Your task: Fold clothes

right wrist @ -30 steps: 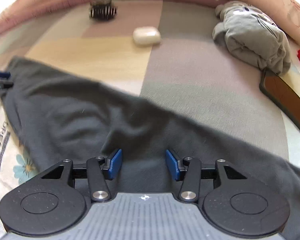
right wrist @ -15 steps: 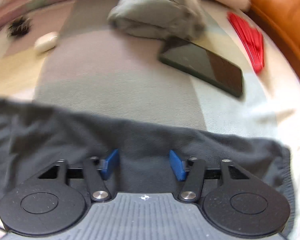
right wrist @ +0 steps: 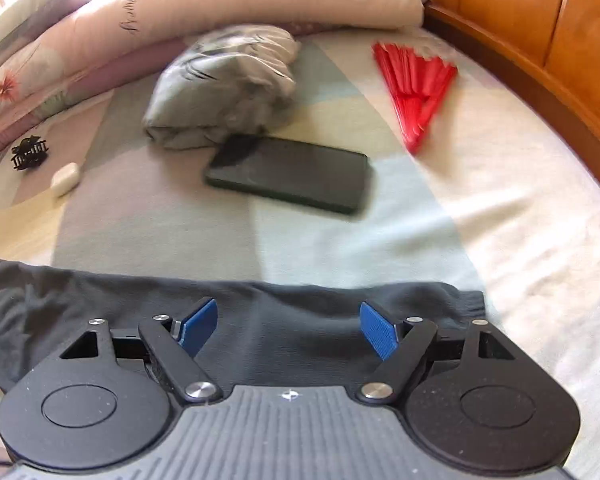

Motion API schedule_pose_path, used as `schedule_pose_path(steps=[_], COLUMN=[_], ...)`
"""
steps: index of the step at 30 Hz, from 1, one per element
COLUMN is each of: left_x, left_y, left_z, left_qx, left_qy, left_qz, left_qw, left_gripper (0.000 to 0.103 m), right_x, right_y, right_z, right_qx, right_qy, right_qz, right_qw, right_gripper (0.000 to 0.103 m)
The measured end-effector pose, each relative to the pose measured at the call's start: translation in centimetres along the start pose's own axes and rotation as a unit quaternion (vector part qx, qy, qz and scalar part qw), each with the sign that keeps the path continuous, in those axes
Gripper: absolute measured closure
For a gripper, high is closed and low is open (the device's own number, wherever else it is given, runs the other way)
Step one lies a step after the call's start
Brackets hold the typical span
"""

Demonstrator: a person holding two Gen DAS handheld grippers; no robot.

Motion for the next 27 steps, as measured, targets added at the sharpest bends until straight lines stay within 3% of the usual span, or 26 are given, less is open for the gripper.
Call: schedule_pose_path(steps=[2, 3, 4, 5, 7, 11, 13, 15, 19, 20, 22, 25, 27], left_x=[-0.6, -1.1, -1.6, -2.0, -2.9, -2.0, -1.2, -0.7, -0.9, -1.0, -0.9, -0.3, 0.2], left_y=[-1.9, -2.3, -2.5, -2.1, -0.4, -0.1, -1.0, -2.1, -4.0, -4.2, -3.9, -3.1, -2.6], left_z=[-1.9, -2.8, -3.6, -4.3, -5.3, -4.3, -3.5, -3.0, -4.7, -5.3, -5.8, -5.8, -5.8], left_qx=[-0.014, -0.012, 0.001, 0.028, 0.096, 0.112, 0.112, 0.097, 0.079, 0.084, 0.104, 0.126, 0.142], left_qy=[0.013, 0.02, 0.027, 0.036, 0.053, 0.041, 0.031, 0.025, 0.042, 0.048, 0.048, 0.039, 0.033], left_qz=[0.013, 0.022, 0.033, 0.045, 0.062, 0.099, 0.082, 0.074, 0.049, 0.041, 0.035, 0.044, 0.05], left_qw=[0.9997, 0.9995, 0.9991, 0.998, 0.992, 0.988, 0.9898, 0.9922, 0.9948, 0.9945, 0.9928, 0.9902, 0.9881], left_gripper=[0.059, 0.058, 0.057, 0.057, 0.059, 0.061, 0.061, 0.059, 0.058, 0.057, 0.053, 0.048, 0.057], right_x=[-0.5, -0.9, -1.0, -0.8, 0.3, 2.0, 1.8, 1.3, -0.4, -0.3, 0.6, 2.1, 2.4], right_y=[-0.9, -1.4, -2.2, -3.2, -4.7, -5.2, -4.2, -3.0, -1.5, -1.6, -2.3, -3.1, -3.0], right_z=[-1.5, -2.5, -3.4, -4.0, -4.4, -4.3, -2.7, -1.7, -3.5, -4.3, -5.3, -5.5, -4.6], right_qx=[0.038, 0.03, -0.005, -0.026, -0.018, -0.026, -0.038, -0.022, -0.027, -0.038, -0.049, -0.049, -0.036], right_qy=[0.03, 0.044, 0.049, 0.038, 0.003, 0.024, 0.027, 0.036, 0.062, 0.051, 0.036, 0.031, 0.038], right_qz=[0.003, 0.017, 0.029, 0.033, 0.022, 0.013, 0.036, 0.038, 0.056, 0.064, 0.058, 0.038, 0.029], right_qw=[0.999, 0.998, 0.998, 0.998, 1.0, 0.999, 0.998, 0.998, 0.996, 0.996, 0.996, 0.998, 0.998], right_gripper=[0.021, 0.021, 0.022, 0.02, 0.018, 0.019, 0.019, 0.018, 0.018, 0.008, 0.0, 0.0, 0.003])
Point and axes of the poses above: each gripper's, at about its wrist camera, not at the fingertips, and z roughly against the way its jaws point, y to its left, x to its top, the point moved 8 cm from there along -z, roughly the way its jaws point
